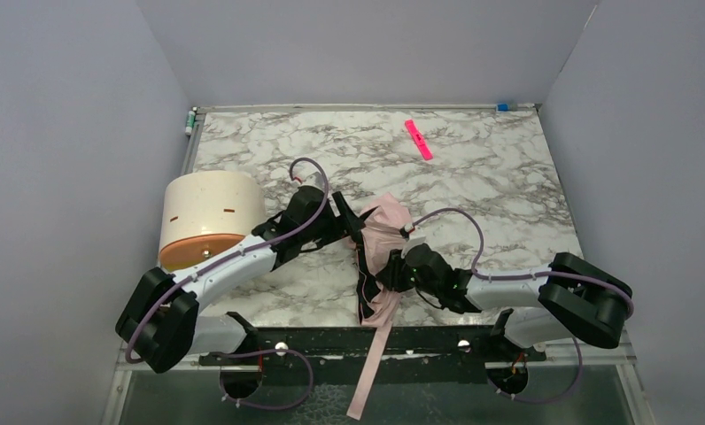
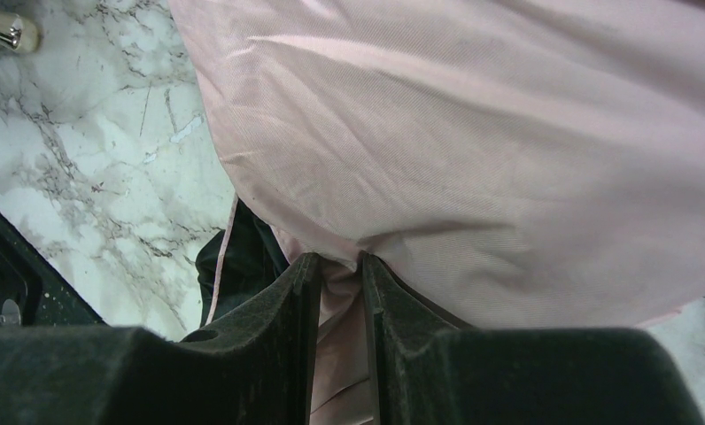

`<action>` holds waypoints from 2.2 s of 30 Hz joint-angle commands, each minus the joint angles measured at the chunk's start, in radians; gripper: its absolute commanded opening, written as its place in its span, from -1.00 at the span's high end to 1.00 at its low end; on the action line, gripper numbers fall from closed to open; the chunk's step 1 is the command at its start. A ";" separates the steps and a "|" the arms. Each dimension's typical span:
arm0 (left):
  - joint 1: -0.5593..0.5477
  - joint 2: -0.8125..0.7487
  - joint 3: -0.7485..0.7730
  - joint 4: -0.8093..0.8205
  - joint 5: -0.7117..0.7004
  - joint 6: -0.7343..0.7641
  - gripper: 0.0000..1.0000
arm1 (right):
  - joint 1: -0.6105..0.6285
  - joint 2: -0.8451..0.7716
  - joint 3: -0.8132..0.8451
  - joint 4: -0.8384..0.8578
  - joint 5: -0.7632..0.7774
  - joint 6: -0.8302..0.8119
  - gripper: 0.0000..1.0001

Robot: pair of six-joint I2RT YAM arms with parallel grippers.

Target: Put away the umbrella

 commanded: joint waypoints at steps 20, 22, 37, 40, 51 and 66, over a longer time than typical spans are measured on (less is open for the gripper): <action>0.054 0.129 -0.115 0.380 0.061 -0.166 -0.27 | -0.005 0.028 -0.026 -0.189 -0.027 -0.025 0.39; 0.054 0.146 -0.115 0.396 0.069 -0.172 -0.21 | -0.005 0.029 -0.024 -0.191 -0.028 -0.024 0.39; 0.066 0.196 -0.067 0.441 0.095 -0.151 0.64 | -0.005 0.028 -0.027 -0.206 -0.029 -0.017 0.39; 0.076 0.203 -0.045 0.446 0.105 -0.125 0.88 | -0.005 0.032 -0.025 -0.209 -0.030 -0.019 0.39; 0.135 0.229 0.068 0.443 0.158 0.015 1.00 | -0.005 0.020 -0.026 -0.233 -0.025 -0.023 0.39; 0.140 0.347 0.370 0.411 0.522 0.231 1.00 | -0.005 0.038 -0.013 -0.241 -0.021 -0.018 0.39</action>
